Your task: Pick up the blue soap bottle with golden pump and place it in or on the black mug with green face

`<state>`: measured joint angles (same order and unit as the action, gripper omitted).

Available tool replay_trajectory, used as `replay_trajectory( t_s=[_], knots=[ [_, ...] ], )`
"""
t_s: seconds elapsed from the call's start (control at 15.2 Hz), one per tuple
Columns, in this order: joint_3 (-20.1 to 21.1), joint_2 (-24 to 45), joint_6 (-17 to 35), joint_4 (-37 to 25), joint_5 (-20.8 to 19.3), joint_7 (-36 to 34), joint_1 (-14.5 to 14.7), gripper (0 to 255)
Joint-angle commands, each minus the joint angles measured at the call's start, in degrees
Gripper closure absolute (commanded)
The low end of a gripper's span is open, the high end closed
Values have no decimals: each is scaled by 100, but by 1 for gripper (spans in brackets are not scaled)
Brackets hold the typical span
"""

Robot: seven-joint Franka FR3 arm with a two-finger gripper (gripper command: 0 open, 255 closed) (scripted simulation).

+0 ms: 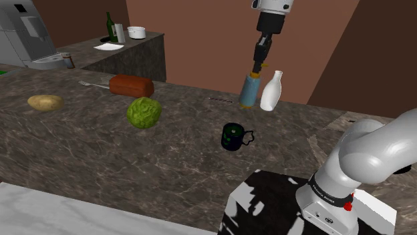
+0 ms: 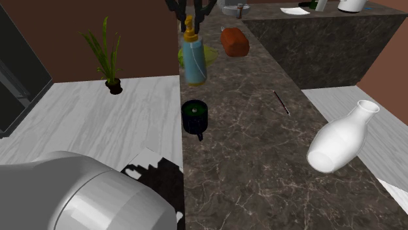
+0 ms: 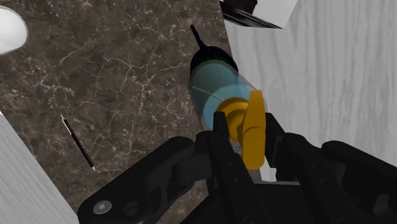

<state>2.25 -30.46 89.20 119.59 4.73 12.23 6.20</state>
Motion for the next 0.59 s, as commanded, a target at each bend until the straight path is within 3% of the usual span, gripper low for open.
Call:
replay_trajectory(
  t_s=[0.0,0.53],
  knots=[
    [16,-38,148,182,10,-8,6,255],
    [32,-149,743,889,26,30,9,255]
  ],
)
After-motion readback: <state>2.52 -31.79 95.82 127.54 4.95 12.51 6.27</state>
